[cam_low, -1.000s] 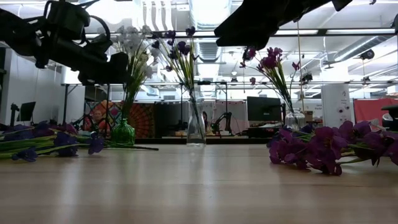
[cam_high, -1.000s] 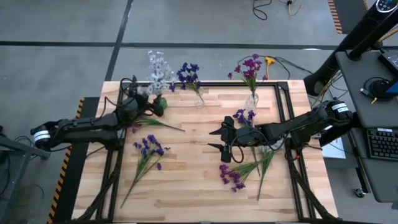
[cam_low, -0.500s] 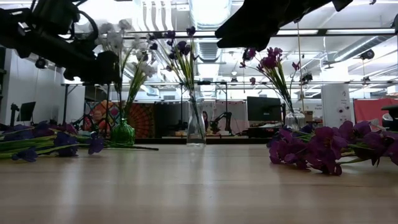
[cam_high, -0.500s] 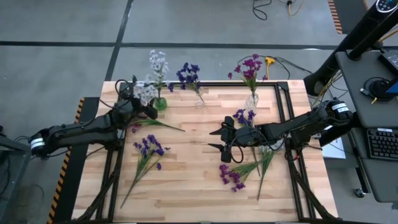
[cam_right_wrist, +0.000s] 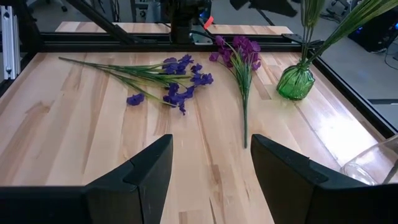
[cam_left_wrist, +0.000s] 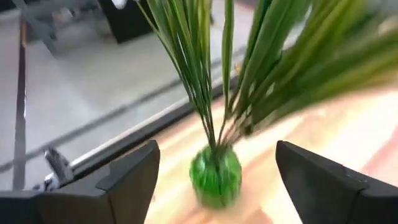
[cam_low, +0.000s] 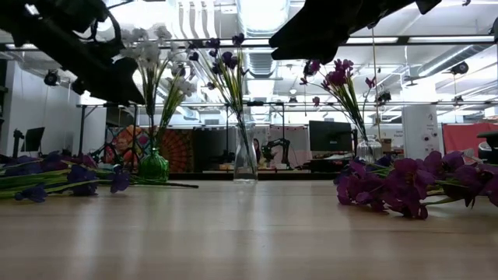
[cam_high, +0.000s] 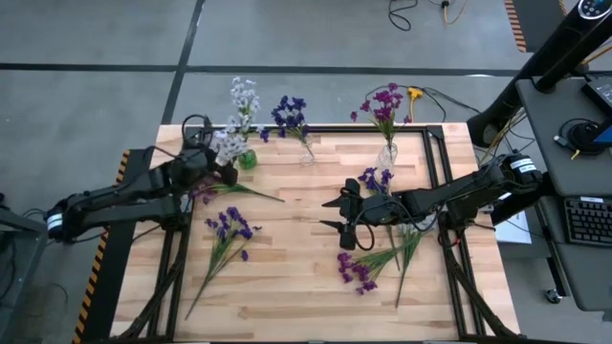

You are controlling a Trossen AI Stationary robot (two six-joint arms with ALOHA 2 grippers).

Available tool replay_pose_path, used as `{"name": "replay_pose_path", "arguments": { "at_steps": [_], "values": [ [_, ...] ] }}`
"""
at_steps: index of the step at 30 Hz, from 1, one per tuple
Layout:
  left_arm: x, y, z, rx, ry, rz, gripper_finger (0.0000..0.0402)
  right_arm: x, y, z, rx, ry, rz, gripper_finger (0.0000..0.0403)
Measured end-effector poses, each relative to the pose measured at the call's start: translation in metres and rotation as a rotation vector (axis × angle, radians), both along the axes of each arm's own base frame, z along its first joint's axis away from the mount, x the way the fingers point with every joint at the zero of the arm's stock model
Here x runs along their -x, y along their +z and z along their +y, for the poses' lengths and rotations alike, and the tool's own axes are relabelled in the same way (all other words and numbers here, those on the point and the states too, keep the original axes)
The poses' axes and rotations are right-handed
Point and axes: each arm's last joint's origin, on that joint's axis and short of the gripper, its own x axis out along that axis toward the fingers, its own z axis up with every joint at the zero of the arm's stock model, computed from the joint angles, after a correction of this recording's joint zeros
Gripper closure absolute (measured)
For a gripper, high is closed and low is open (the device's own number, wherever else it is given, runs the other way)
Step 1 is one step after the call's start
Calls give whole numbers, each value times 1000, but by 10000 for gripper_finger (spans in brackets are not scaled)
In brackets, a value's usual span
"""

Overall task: Sort flowers into vase by color
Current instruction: Put the left white flowers into the green vase, then put the right dark violet flowers into the left transparent vase

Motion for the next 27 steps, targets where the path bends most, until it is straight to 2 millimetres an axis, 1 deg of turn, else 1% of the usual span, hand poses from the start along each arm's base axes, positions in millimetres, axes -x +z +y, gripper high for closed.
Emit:
{"name": "replay_pose_path", "arguments": {
  "at_steps": [4,9,13,17,21,24,27],
  "values": [
    [4,12,-5,76,-28,57,81,0,-1,0,1,0,9,193],
    [6,31,-13,113,-52,-9,78,2,-3,0,-10,-8,35,193],
    [9,45,-21,168,-61,-42,79,7,-4,-1,-58,-35,79,193],
    [21,61,-27,234,0,-34,80,19,-6,-4,-159,-103,166,193],
    [30,79,-33,284,28,-80,80,36,-11,-7,-270,-210,292,193],
    [30,89,-37,286,-14,-122,80,49,-16,-10,-332,-300,394,193],
    [24,94,-43,281,-97,-175,80,60,-22,-12,-371,-391,495,193]
  ]
}}
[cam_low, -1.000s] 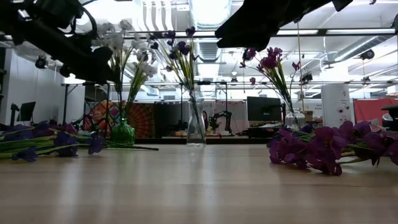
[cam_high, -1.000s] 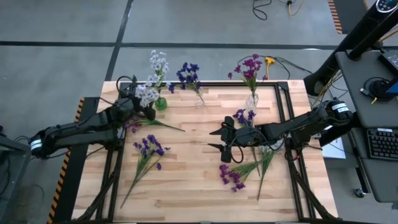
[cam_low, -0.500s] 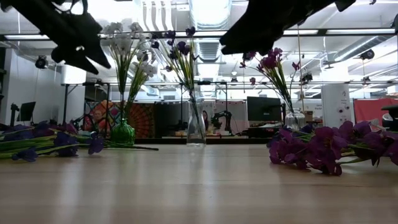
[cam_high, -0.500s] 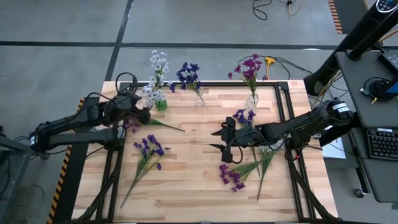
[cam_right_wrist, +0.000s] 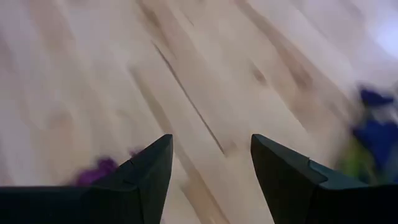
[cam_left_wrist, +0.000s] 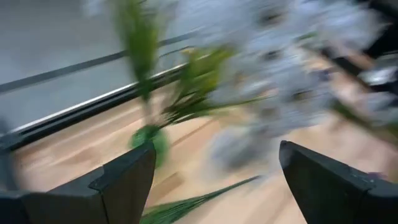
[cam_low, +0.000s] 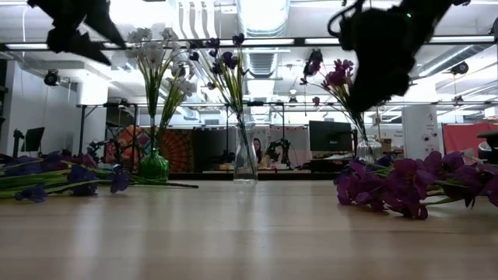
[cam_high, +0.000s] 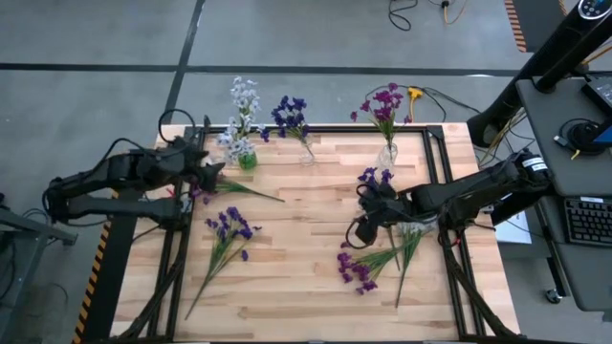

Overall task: Sort flowers into vase by color
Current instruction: Put the right dark violet flowers into the left transparent vase

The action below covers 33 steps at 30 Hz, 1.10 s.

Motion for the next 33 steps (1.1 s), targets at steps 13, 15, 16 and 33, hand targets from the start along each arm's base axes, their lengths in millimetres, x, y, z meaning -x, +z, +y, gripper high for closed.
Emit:
{"name": "replay_pose_path", "arguments": {
  "at_steps": [13,15,16,33],
  "values": [
    [-24,33,-42,-211,-48,-84,80,26,-11,-6,-80,-199,252,193],
    [-23,44,-48,-219,-58,-77,80,27,-11,-8,-80,-215,265,193],
    [-24,49,-51,-219,-67,-77,80,27,-11,-9,-81,-228,267,193],
    [-73,81,-120,-396,-204,-8,104,38,-42,-44,-33,-437,284,145]
  ]
}}
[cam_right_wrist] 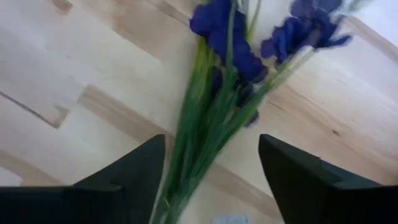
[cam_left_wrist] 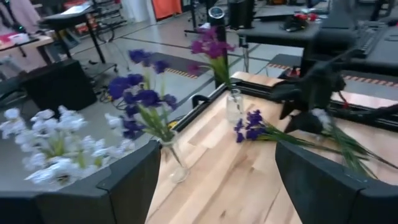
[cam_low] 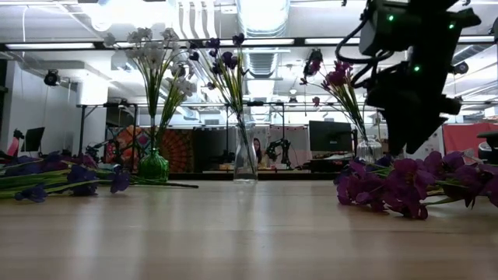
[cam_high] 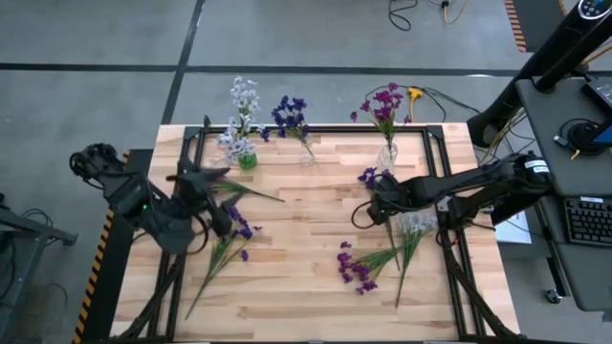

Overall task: Sort flowers into vase by color
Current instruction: Put the right dark violet flowers into the left transparent vase

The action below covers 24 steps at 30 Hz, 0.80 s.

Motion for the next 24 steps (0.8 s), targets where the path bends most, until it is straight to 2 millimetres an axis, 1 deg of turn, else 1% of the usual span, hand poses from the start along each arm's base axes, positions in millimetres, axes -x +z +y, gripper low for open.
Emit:
{"name": "replay_pose_path", "arguments": {
  "at_steps": [5,7,10,18,21,24],
  "values": [
    [-5,0,-13,-11,-31,21,106,-1,-11,-6,-4,3,-2,96],
    [-3,1,-16,-2,-32,23,106,-1,-16,-7,-4,-4,21,86],
    [0,-2,-19,13,-33,37,106,-3,-23,-8,-5,-5,37,82],
    [2,-10,-34,59,-72,53,106,-13,-46,-10,-2,-10,81,104],
    [0,-13,-41,76,-88,62,106,-16,-51,-10,2,-11,89,122],
    [-3,-19,-50,84,-97,74,106,-19,-54,-10,2,-10,84,151]
  ]
}}
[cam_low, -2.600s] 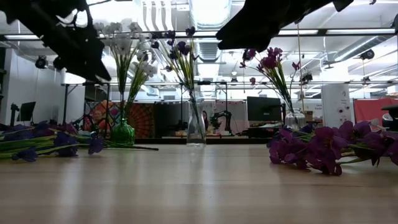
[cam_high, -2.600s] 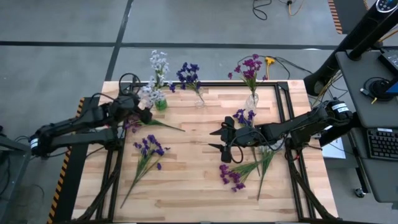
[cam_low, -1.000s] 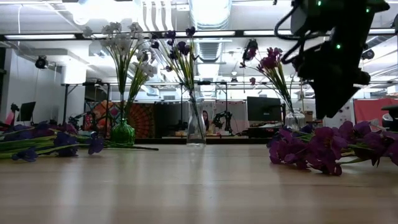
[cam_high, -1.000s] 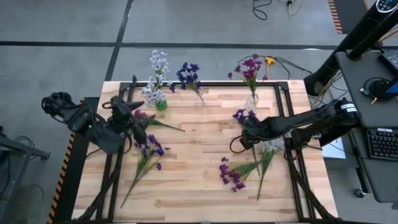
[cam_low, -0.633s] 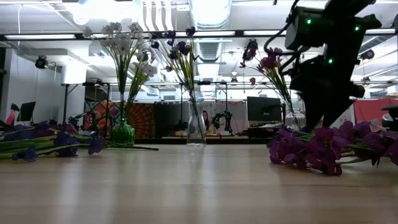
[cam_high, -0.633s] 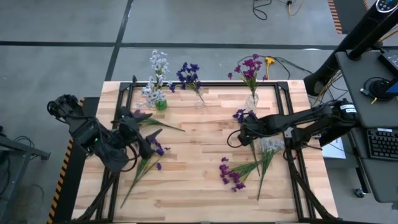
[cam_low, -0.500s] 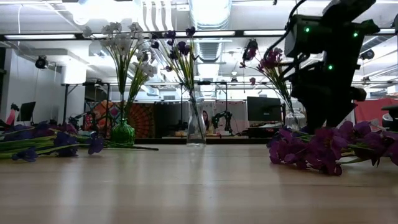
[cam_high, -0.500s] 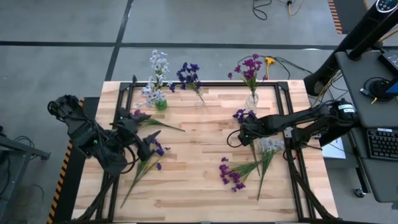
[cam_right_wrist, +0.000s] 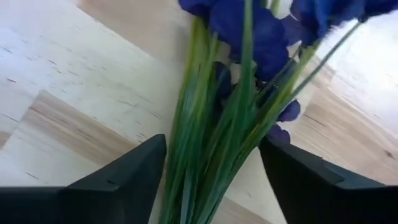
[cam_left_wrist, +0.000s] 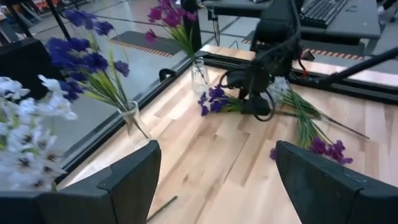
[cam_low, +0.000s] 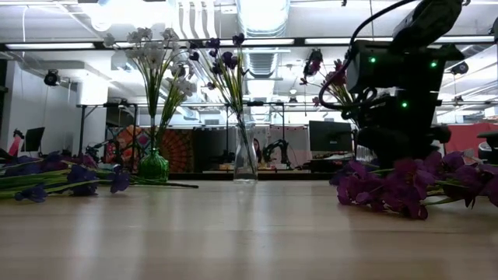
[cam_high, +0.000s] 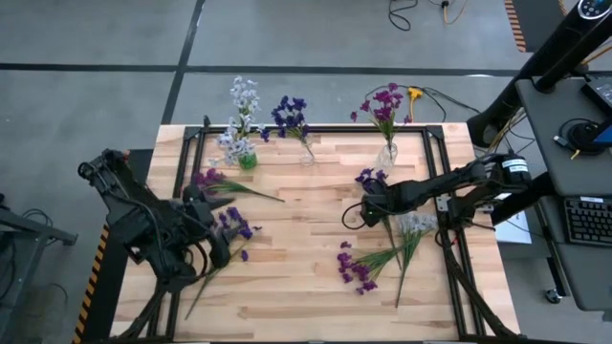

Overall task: Sort flowers into vase by color
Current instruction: Put the right dark violet flowers into the left transparent vase

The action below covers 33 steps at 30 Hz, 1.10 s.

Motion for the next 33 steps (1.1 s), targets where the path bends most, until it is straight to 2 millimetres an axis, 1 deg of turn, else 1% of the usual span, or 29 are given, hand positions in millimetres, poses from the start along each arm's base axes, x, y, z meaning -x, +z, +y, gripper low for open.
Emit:
{"name": "replay_pose_path", "arguments": {
  "at_steps": [6,10,14,18,21,25,29,33],
  "values": [
    [-7,-14,-16,-12,-4,27,106,-1,3,0,-7,1,-30,221],
    [-11,-21,-22,-2,2,48,106,-3,5,0,-9,1,-44,262],
    [-15,-28,-27,-7,15,65,106,-7,8,0,-2,3,-70,295],
    [-19,-35,-32,2,16,99,106,-10,14,0,1,23,-86,319],
    [-22,-40,-36,7,10,127,106,-15,23,0,6,46,-119,331],
    [-25,-48,-43,9,-2,170,106,-20,40,0,28,94,-188,342],
    [-28,-59,-53,-16,-21,221,106,-28,59,0,69,179,-343,346],
    [-33,-74,-67,-68,-68,283,106,-35,82,-1,135,271,-510,350]
  ]
}}
